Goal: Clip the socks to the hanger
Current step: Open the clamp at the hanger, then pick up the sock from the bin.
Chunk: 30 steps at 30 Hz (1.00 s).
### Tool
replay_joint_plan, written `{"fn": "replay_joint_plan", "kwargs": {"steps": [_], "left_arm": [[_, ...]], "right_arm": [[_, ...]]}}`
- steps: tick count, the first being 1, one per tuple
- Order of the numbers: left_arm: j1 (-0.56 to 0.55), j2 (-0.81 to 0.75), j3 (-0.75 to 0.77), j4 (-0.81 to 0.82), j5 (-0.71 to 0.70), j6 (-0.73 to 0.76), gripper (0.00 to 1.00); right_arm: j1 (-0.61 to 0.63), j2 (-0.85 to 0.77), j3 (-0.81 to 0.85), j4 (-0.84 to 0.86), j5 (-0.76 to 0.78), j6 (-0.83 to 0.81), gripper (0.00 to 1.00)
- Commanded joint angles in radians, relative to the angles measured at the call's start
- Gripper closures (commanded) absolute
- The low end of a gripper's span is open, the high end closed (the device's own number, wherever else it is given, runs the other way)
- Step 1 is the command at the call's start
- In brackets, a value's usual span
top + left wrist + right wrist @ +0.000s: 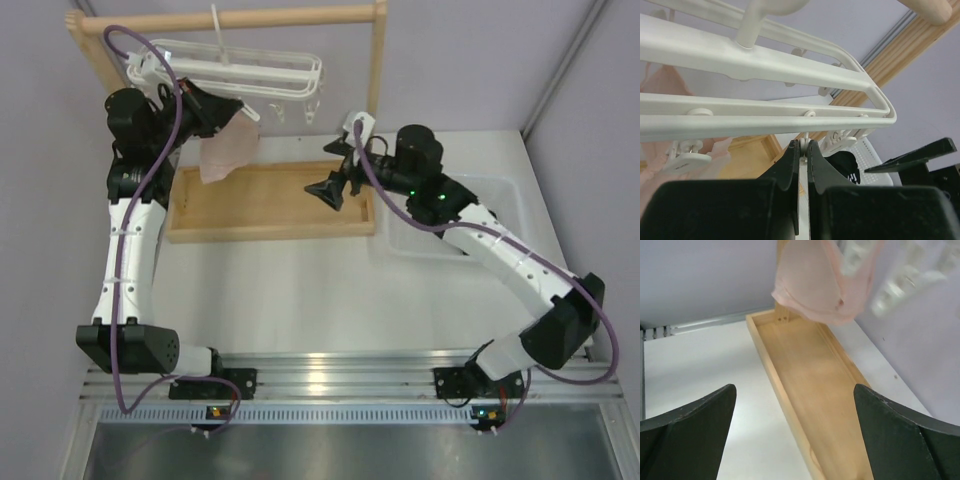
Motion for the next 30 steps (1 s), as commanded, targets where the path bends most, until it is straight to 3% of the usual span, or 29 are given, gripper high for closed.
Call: {"fn": "replay_joint_plan", "kwargs": {"steps": [1, 6, 11, 14, 19, 30], "left_arm": [[0.001, -0.038, -0.012, 0.039, 0.005, 0.017, 1.0], [-0.001, -0.045, -0.023, 0.048, 0.002, 0.012, 1.0], [-0.001, -0.049, -0.024, 0.053, 0.007, 0.004, 1.0], [-0.001, -0.049, -0.029, 0.056, 0.008, 0.003, 1.0], [0.001, -0.052, -0.029, 0.056, 0.008, 0.006, 1.0], [-0.001, -0.051, -0.063, 0.09, 0.01, -0.008, 1.0]], "right_arm": [[-0.155, -0.086, -0.015, -0.297, -0.159, 0.037, 0.0], [-0.452, -0.133, -0.034, -0.634, -0.221, -0.177, 0.0], [-0.705, -0.089, -0.066, -0.833, -0.12, -0.392, 0.12], [-0.772, -0.005, -0.089, -0.869, 0.044, -0.478, 0.23], [-0.893, 0.101, -0.106, -0.875, 0.136, -0.5, 0.35], [-0.942, 0.31, -0.074, -0.782, 0.239, -0.414, 0.37]]}}
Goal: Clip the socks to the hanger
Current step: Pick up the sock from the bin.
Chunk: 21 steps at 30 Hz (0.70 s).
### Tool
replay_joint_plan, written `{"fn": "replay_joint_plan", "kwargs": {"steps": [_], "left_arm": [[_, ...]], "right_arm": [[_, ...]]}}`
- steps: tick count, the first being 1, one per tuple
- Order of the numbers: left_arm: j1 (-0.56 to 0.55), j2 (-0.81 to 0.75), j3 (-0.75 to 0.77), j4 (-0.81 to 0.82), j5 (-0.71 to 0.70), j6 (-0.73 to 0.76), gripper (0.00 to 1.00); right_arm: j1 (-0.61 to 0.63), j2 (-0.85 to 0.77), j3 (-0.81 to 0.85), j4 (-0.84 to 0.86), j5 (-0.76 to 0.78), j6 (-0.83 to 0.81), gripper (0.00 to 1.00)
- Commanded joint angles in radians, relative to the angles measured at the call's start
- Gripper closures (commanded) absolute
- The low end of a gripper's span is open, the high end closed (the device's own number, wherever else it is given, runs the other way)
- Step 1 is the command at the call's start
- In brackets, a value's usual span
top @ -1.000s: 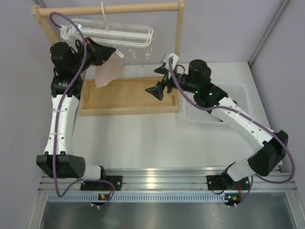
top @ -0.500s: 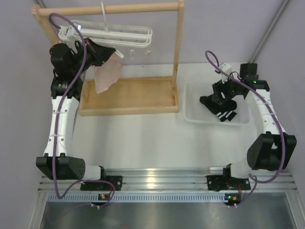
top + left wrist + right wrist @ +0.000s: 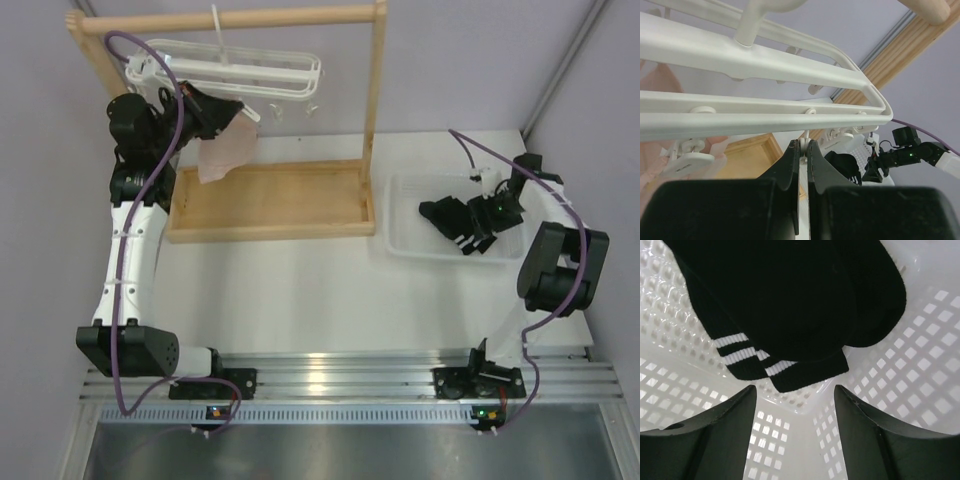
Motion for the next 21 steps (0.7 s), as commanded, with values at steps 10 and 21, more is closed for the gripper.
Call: {"fn": "replay_joint_plan", "kwargs": {"steps": [10, 21], "left_arm": [[0.001, -0.043, -0.014, 0.004, 0.001, 0.032, 1.0], [0.001, -0.047, -0.015, 0.004, 0.007, 0.032, 1.0]], "right_arm": [[0.055, 0.122, 0.087, 0.127, -0.028, 0.123, 0.68], [0.093, -0.041, 0.219, 0.033, -0.216, 0.181, 1.0]]}}
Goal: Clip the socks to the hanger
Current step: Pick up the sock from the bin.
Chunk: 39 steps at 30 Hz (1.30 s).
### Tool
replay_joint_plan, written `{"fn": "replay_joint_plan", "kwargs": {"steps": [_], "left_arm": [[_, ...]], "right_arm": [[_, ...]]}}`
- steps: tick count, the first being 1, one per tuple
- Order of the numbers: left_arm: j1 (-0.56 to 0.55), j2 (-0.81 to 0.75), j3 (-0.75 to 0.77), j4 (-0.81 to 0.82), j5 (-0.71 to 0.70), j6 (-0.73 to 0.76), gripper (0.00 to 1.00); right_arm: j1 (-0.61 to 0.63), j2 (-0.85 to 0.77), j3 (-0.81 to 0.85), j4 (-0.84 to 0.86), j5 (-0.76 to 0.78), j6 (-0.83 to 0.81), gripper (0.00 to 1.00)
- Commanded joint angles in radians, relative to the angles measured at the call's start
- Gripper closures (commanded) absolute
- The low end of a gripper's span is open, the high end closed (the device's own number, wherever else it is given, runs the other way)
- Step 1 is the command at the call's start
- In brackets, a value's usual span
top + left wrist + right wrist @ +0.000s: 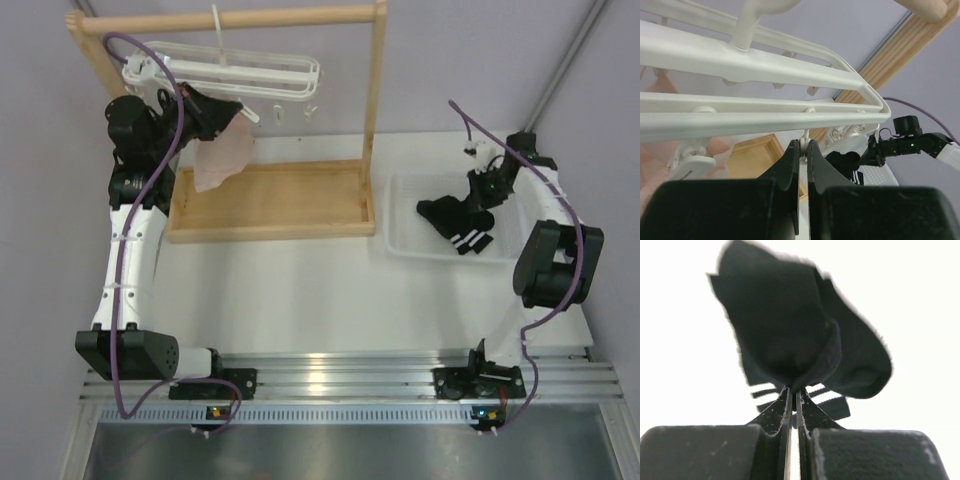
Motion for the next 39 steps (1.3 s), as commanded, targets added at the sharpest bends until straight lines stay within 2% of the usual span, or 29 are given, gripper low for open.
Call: {"fn": "replay_joint_plan", "kwargs": {"steps": [1, 8, 13, 16, 18, 24, 28, 32, 33, 35, 36, 37, 39], "left_arm": [[0.001, -0.03, -0.007, 0.003, 0.011, 0.013, 1.0], [0.001, -0.033, 0.002, -0.009, 0.007, 0.018, 1.0], [-0.001, -0.03, 0.007, -0.015, 0.005, 0.018, 1.0], [0.001, -0.028, 0.01, -0.015, 0.004, 0.018, 1.0], [0.001, -0.027, 0.008, -0.015, 0.004, 0.018, 1.0], [0.001, -0.025, 0.004, -0.017, -0.001, 0.021, 1.0], [0.001, -0.024, -0.002, -0.017, 0.002, 0.024, 1.0], [0.001, -0.021, -0.007, -0.012, 0.004, 0.022, 1.0], [0.001, -0.019, -0.007, -0.012, 0.004, 0.024, 1.0], [0.001, -0.019, -0.007, -0.011, 0.004, 0.024, 1.0], [0.001, -0.018, -0.007, -0.011, 0.005, 0.024, 1.0], [0.001, -0.018, -0.009, -0.009, 0.005, 0.024, 1.0], [0.001, -0.021, -0.013, -0.009, 0.004, 0.022, 1.0]], "right_arm": [[0.043, -0.136, 0.131, -0.034, -0.147, 0.055, 1.0], [0.11, -0.189, 0.302, -0.078, -0.257, 0.141, 1.0], [0.12, -0.184, 0.485, -0.119, -0.297, 0.2, 1.0], [0.12, -0.18, 0.538, -0.151, -0.322, 0.207, 1.0], [0.117, -0.193, 0.523, -0.159, -0.32, 0.188, 1.0], [0.032, -0.223, 0.331, -0.194, -0.242, 0.055, 1.0], [-0.044, -0.18, 0.144, -0.229, -0.162, -0.136, 1.0], [-0.116, -0.092, 0.063, -0.269, -0.092, -0.278, 1.0], [-0.121, -0.085, 0.061, -0.304, -0.09, -0.31, 0.94], [-0.121, -0.066, 0.072, -0.337, -0.073, -0.391, 0.72], [-0.123, -0.066, 0.085, -0.341, -0.072, -0.411, 0.48], [-0.121, -0.075, 0.09, -0.329, -0.075, -0.412, 0.41], [-0.117, -0.095, 0.098, -0.27, -0.089, -0.401, 0.33]]}}
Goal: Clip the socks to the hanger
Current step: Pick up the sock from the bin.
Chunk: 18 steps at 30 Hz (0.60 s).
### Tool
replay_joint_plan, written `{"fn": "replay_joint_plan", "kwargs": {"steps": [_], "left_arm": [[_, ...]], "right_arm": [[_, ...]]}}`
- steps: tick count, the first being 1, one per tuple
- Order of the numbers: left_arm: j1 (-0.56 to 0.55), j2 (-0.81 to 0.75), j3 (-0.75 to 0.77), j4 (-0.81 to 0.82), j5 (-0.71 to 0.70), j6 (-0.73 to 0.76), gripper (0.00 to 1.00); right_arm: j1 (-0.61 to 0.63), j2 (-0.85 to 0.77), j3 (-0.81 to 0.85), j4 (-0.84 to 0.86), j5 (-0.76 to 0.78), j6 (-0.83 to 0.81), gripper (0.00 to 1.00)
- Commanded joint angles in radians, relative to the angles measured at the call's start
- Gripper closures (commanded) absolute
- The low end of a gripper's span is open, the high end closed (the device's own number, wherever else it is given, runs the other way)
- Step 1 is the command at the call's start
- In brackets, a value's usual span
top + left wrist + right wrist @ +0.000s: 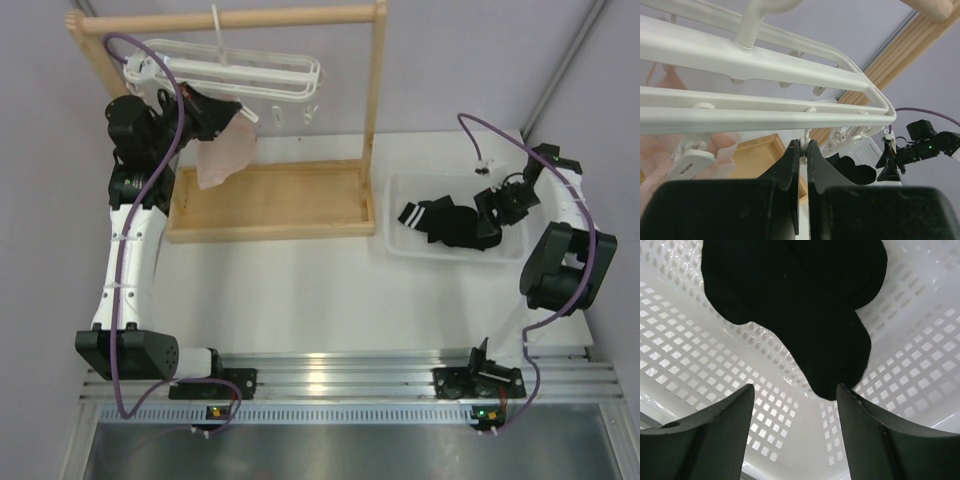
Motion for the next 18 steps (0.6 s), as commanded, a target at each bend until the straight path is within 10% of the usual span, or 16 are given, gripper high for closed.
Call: {"fn": "replay_joint_plan", "kwargs": {"steps": [1, 18], "left_arm": [[0.001, -0.023, -0.014, -0.001, 0.016, 0.008, 1.0], [0.001, -0.028, -0.024, -0.005, 0.031, 0.005, 1.0]], "right_arm": [[0.022, -0.079, 0.061, 0.044, -0.049, -0.088, 0.33], [0.416, 0.061, -0.006, 0.412, -0.105, -0.129, 0.48]]}}
